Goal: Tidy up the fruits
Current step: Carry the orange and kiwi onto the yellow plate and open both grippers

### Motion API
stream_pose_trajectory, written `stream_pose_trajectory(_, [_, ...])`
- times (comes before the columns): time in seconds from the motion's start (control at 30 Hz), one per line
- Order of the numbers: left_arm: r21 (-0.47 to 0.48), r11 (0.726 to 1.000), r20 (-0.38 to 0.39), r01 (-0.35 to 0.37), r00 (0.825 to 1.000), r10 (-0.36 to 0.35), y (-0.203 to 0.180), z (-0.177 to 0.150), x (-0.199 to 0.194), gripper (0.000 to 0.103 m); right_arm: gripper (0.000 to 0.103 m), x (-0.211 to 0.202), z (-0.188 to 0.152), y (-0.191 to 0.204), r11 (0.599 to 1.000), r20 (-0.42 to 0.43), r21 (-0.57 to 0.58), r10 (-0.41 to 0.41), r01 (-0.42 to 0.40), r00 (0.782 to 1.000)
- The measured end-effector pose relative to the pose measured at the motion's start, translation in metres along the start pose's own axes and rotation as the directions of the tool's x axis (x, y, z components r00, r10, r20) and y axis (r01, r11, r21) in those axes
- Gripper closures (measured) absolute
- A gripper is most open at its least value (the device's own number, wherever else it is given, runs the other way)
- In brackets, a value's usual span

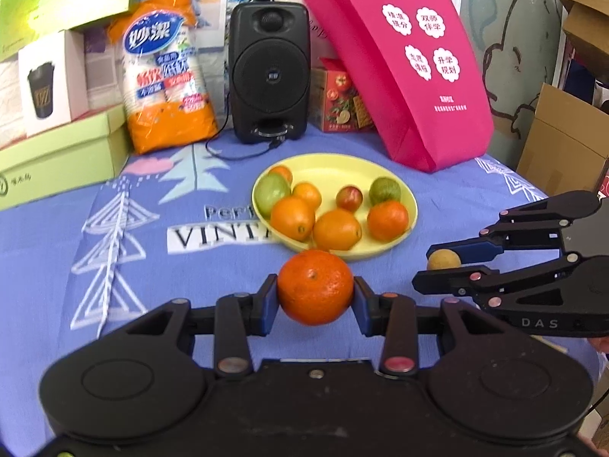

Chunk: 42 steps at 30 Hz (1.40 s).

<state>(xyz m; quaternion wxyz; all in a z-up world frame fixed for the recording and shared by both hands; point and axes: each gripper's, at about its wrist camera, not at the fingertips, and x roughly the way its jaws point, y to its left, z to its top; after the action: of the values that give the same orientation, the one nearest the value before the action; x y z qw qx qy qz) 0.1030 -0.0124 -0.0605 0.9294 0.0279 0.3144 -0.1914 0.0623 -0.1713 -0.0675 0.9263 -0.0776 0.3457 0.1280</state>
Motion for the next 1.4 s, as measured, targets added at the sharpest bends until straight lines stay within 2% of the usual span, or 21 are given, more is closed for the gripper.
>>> stream_pose_trajectory(0.17, [0.002,1.0,0.008,0.018,1.0,-0.018,0.006,0.033,0.023,0.064,0.079,0.013,0.017,-0.014,1.0,0.021,-0.001,-0.028,0.028,0.999])
stream_pose_trajectory(0.4, [-0.001,0.999,-0.016,0.035,0.999,-0.035,0.013,0.083,0.084,0.064,0.079,0.044,0.043,-0.038,0.998,0.035,0.026,-0.058,0.057,0.998])
stream_pose_trajectory(0.73, [0.049,0.998,-0.09,0.028,0.996,-0.024,0.004,0.118,0.166,0.063,0.079,0.079,0.057,-0.058,0.997,0.031,0.047,-0.055,0.054,0.998])
stream_pose_trajectory(0.8, [0.046,0.999,-0.096,0.016,0.995,-0.011,0.003,0.121,0.175,0.053,0.079,0.084,0.058,-0.061,0.997,0.024,0.051,-0.058,0.057,0.998])
stream_pose_trajectory(0.83, [0.041,0.999,-0.086,0.007,0.996,-0.004,0.002,0.122,0.176,0.043,0.076,0.086,0.058,-0.062,0.997,0.022,0.053,-0.061,0.06,0.998])
stream_pose_trajectory(0.87, [0.037,0.999,-0.074,0.003,0.997,0.0,0.002,0.122,0.175,0.04,0.073,0.086,0.057,-0.062,0.997,0.02,0.053,-0.062,0.061,0.998])
stream_pose_trajectory(0.9, [0.036,0.999,-0.067,0.003,0.998,-0.001,0.003,0.121,0.172,0.039,0.069,0.086,0.057,-0.063,0.997,0.02,0.054,-0.065,0.063,0.998])
stream_pose_trajectory(1.03, [0.062,0.998,-0.042,-0.024,0.999,0.027,0.006,0.118,0.153,0.038,0.068,0.08,0.054,-0.063,0.996,0.028,0.053,-0.07,0.069,0.997])
stream_pose_trajectory(1.13, [0.055,0.998,-0.014,-0.037,0.999,0.038,0.013,0.112,0.132,0.03,0.065,0.073,0.051,-0.062,0.995,0.03,0.057,-0.079,0.077,0.996])
stream_pose_trajectory(1.4, [0.009,0.997,-0.006,-0.08,0.997,0.08,0.037,0.082,0.083,0.029,0.059,0.051,0.043,-0.051,0.996,0.035,0.045,-0.076,0.074,0.997])
